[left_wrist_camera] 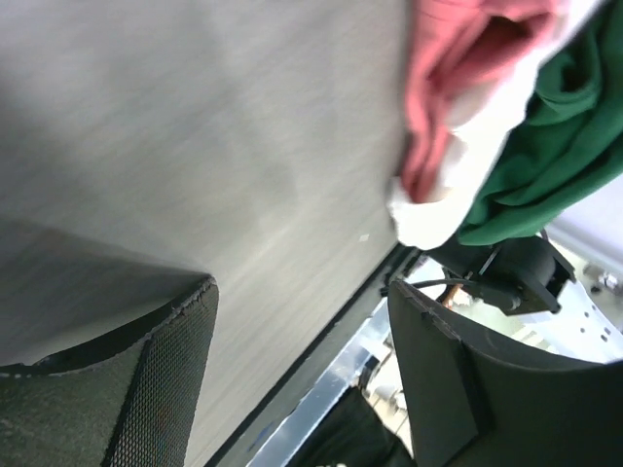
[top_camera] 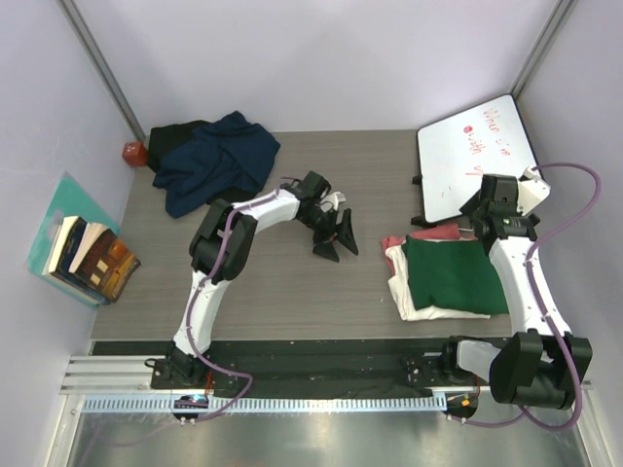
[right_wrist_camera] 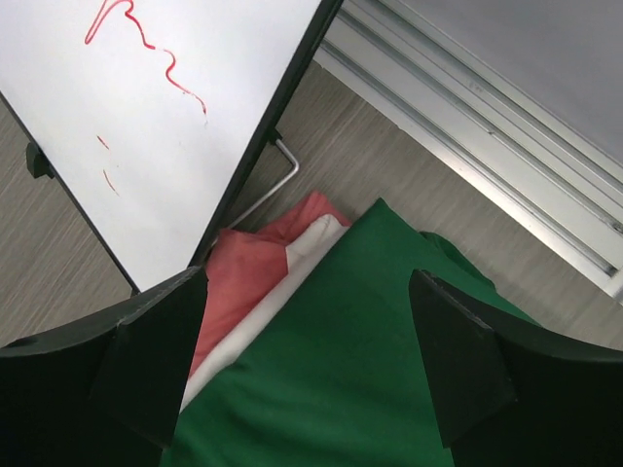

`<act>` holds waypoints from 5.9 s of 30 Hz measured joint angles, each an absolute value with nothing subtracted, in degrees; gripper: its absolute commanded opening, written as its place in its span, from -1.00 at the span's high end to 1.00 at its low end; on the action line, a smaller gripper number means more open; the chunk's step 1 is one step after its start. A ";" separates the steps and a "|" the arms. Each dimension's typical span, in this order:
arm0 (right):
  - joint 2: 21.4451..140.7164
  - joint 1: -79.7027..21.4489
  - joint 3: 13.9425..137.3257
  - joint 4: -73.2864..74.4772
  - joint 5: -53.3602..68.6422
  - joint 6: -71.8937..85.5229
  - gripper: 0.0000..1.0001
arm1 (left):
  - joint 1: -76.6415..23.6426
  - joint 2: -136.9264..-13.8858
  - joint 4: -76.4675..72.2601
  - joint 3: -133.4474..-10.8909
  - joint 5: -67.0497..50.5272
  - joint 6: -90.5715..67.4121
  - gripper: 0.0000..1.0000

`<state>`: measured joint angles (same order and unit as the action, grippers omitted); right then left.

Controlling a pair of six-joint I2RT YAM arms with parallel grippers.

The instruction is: Fold and stack the t-shirts

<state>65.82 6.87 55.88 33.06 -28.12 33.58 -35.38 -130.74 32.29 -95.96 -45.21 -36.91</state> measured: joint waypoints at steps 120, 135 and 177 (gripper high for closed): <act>86.87 -18.65 82.28 15.20 -1.21 25.65 0.98 | -30.44 -129.75 38.06 -95.11 -44.51 -33.01 -0.41; 85.52 -13.67 74.19 21.54 22.85 22.09 0.98 | -30.20 -129.82 40.18 -95.74 -43.29 -35.62 -0.42; 116.11 -5.41 106.48 35.62 26.15 8.95 0.99 | -32.95 -129.47 52.47 -97.23 -40.07 -26.50 -0.42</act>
<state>116.11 -5.41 106.48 35.62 26.15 8.95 -32.95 -129.47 52.47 -97.23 -40.07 -26.50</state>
